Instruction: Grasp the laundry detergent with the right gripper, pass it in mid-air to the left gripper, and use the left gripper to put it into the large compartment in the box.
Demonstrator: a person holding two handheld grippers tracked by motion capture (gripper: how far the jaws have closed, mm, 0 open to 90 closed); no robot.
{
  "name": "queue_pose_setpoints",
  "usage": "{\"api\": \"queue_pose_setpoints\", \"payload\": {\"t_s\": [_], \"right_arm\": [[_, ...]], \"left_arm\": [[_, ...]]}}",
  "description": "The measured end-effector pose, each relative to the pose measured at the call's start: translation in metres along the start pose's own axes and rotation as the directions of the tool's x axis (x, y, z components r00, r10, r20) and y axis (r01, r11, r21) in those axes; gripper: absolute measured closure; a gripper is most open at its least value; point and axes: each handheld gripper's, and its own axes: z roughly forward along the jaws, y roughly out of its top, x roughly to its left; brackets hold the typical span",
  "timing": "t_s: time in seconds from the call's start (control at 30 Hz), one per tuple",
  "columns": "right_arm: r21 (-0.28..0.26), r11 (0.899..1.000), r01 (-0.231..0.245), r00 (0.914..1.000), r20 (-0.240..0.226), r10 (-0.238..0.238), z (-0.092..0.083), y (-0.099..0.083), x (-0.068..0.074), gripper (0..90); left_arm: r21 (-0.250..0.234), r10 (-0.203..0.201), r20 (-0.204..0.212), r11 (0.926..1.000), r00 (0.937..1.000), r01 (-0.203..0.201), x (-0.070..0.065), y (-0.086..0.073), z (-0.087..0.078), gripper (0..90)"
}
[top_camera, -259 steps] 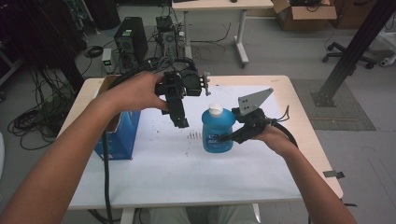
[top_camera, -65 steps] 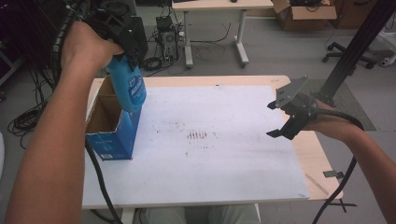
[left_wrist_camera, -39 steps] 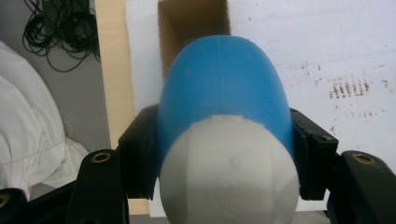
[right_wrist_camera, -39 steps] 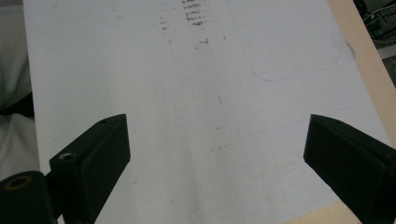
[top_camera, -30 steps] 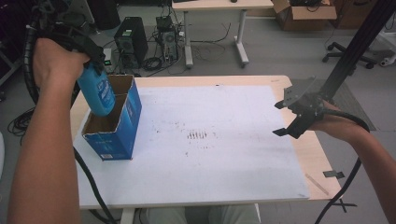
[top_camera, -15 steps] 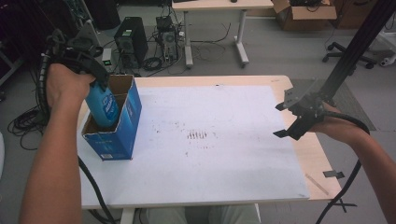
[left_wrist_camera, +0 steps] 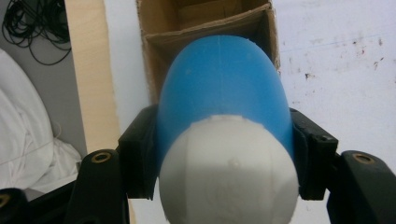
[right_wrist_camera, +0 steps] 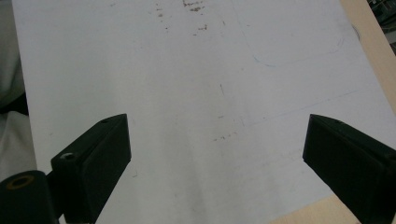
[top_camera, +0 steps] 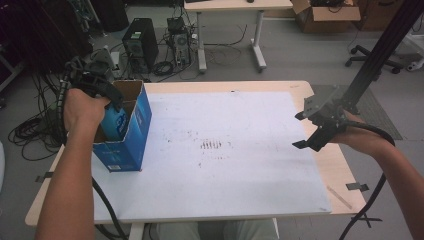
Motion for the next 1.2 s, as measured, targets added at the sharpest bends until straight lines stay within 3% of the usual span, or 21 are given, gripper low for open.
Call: {"api": "queue_pose_setpoints", "payload": {"t_s": [0.27, 0.43, 0.83, 1.2], "right_arm": [[-0.003, 1.000, -0.010, 0.9999, 0.011, 0.010, 0.000, -0.004, 0.000, 7.5], [0.000, 1.000, -0.014, 0.9998, 0.012, 0.014, 0.000, -0.005, 0.000, 7.6], [0.008, 1.000, -0.022, 0.9997, 0.011, 0.022, 0.004, -0.007, 0.000, 7.6], [0.011, 1.000, -0.027, 0.9996, 0.009, 0.026, 0.006, -0.006, 0.000, 7.6]], "left_arm": [[-0.019, 0.005, -0.004, 0.9998, 1.0000, -0.005, -0.002, -0.005, 0.023, 38.1], [-0.009, 0.024, -0.014, 0.9997, 0.9996, -0.024, -0.004, -0.007, 0.037, 38.1], [0.010, 0.027, 0.007, 0.9996, 0.9996, -0.027, -0.001, -0.014, 0.063, 38.1], [0.024, 0.035, 0.029, 0.9991, 0.9990, -0.035, 0.002, -0.015, 0.071, 38.0]]}}
